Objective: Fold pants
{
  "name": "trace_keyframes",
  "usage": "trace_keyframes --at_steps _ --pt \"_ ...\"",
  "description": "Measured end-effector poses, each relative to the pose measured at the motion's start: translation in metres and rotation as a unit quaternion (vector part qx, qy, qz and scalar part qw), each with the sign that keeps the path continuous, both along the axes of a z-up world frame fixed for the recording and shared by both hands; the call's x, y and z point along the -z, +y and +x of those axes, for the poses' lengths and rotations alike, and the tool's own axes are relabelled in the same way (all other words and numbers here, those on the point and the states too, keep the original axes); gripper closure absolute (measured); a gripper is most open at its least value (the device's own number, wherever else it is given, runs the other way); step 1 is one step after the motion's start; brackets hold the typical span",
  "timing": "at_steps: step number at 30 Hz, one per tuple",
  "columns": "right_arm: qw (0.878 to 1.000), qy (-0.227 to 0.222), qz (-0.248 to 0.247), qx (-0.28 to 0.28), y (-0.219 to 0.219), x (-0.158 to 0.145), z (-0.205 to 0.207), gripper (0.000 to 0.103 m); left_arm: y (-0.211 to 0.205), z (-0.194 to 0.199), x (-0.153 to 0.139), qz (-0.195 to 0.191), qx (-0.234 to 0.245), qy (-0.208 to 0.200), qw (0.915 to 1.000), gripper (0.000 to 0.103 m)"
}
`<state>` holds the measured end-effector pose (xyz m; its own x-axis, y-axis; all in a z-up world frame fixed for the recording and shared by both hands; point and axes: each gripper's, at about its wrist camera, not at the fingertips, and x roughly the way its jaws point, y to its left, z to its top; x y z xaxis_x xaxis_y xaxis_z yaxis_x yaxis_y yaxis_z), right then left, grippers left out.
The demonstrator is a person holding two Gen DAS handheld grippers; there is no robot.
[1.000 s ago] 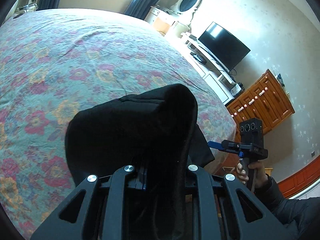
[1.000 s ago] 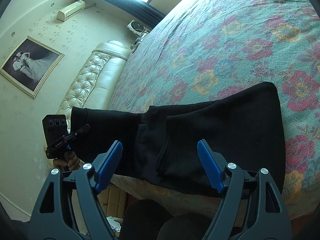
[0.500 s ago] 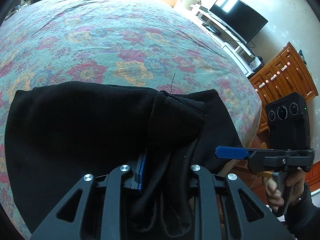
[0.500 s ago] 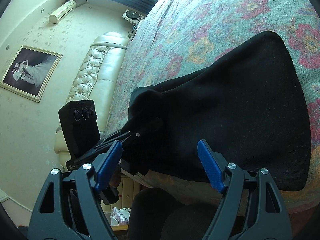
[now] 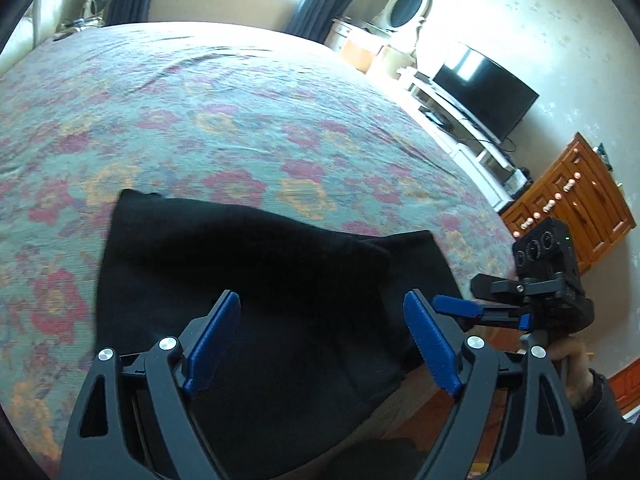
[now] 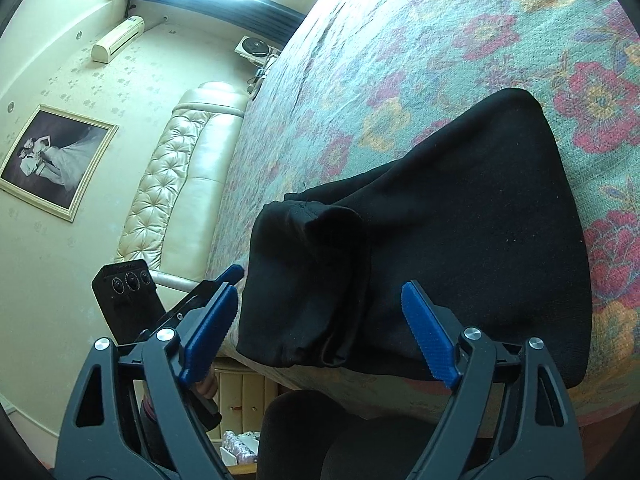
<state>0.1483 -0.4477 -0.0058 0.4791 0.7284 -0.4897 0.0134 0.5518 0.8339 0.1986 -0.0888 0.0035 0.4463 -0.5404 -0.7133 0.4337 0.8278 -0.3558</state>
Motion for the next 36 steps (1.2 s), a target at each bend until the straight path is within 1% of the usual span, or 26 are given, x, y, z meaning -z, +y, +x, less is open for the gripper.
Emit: trace_keyframes --at_steps 2,4,6,9,12,16,18,20,24,27,28,30,31,32,34,35,36 --pt "1.000 0.001 -0.016 -0.005 0.007 0.001 0.006 0.019 0.030 0.000 0.003 0.025 -0.039 -0.013 0.9988 0.020" --pt "1.000 0.002 -0.029 -0.010 0.015 0.004 0.013 0.019 0.063 0.001 0.012 0.035 -0.078 -0.011 0.9963 0.020" --pt "0.999 0.006 -0.045 -0.011 0.023 0.008 0.020 0.019 0.094 0.002 0.025 0.032 -0.119 0.007 0.9923 0.020" --pt "0.998 0.009 -0.061 -0.020 0.034 0.014 0.030 0.019 0.127 0.002 0.043 0.008 -0.153 0.035 0.9877 0.020" --pt "0.997 0.010 -0.065 -0.028 0.048 0.021 0.038 0.019 0.137 0.002 0.057 0.008 -0.158 0.047 0.9863 0.020" --pt "0.997 0.008 -0.052 -0.058 0.069 0.025 0.046 0.019 0.136 0.000 0.061 0.003 -0.154 0.043 0.9870 0.020" --pt "0.996 0.010 -0.060 -0.067 0.077 0.027 0.047 0.019 0.137 -0.001 0.062 -0.001 -0.156 0.044 0.9867 0.019" --pt "0.995 0.007 -0.069 -0.069 0.080 0.027 0.047 0.019 0.140 -0.002 0.064 -0.008 -0.160 0.046 0.9860 0.017" --pt "0.996 0.005 -0.059 -0.066 0.077 0.028 0.044 0.019 0.141 -0.002 0.069 -0.015 -0.163 0.052 0.9851 0.017" --pt "0.994 0.002 -0.083 -0.077 0.083 0.027 0.047 0.020 0.140 -0.003 0.071 -0.012 -0.165 0.051 0.9850 0.016" --pt "0.992 0.000 -0.095 -0.081 0.086 0.027 0.047 0.023 0.139 -0.003 0.071 -0.011 -0.165 0.050 0.9850 0.016" --pt "0.989 -0.003 -0.123 -0.088 0.093 0.027 0.048 0.036 0.138 -0.003 0.071 -0.008 -0.165 0.047 0.9851 0.016" --pt "0.987 -0.002 -0.134 -0.087 0.095 0.027 0.048 0.048 0.138 -0.004 0.071 -0.007 -0.166 0.046 0.9851 0.016" --pt "0.987 0.002 -0.137 -0.087 0.095 0.028 0.048 0.059 0.137 -0.005 0.071 -0.006 -0.166 0.046 0.9850 0.016" --pt "0.987 0.011 -0.140 -0.081 0.092 0.032 0.049 0.071 0.137 -0.006 0.071 -0.006 -0.167 0.046 0.9848 0.016" --pt "0.988 0.014 -0.133 -0.079 0.090 0.033 0.049 0.076 0.138 -0.005 0.072 -0.007 -0.167 0.047 0.9847 0.016" --pt "0.989 0.016 -0.128 -0.078 0.088 0.034 0.049 0.079 0.138 -0.005 0.072 -0.009 -0.167 0.049 0.9847 0.016"
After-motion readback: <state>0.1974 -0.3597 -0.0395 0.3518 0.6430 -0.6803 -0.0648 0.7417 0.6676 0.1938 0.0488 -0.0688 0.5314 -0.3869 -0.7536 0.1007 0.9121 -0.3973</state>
